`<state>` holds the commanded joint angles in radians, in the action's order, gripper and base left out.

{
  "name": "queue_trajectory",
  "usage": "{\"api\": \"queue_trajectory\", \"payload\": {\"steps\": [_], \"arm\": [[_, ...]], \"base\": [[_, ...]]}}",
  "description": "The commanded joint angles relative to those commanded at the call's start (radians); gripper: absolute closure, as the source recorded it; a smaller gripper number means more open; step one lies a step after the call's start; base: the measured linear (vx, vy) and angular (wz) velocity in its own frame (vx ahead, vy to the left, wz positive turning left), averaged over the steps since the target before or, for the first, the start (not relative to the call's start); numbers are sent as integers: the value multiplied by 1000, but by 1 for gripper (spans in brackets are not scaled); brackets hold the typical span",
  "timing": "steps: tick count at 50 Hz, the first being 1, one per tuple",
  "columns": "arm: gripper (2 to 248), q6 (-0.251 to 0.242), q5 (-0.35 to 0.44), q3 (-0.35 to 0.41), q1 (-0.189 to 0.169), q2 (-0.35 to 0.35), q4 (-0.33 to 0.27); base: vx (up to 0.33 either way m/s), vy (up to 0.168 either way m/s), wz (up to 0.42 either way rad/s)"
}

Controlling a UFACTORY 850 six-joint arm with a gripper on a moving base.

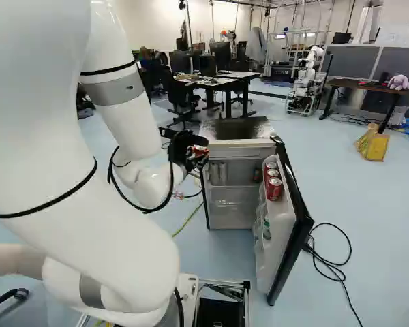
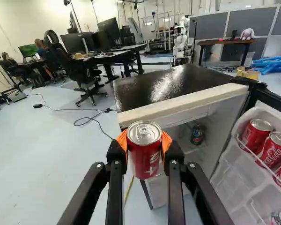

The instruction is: Grab a drink from the fridge

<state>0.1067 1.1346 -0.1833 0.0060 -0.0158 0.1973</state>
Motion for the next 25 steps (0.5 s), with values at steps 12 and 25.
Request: {"api": "queue_trajectory", "payload": {"steps": [12, 25], "arm": [[160, 0, -9, -30, -26, -5, -27], [160, 0, -44, -61, -56, -10, -60]], "base": [[0, 0, 0], [0, 0, 0]]}}
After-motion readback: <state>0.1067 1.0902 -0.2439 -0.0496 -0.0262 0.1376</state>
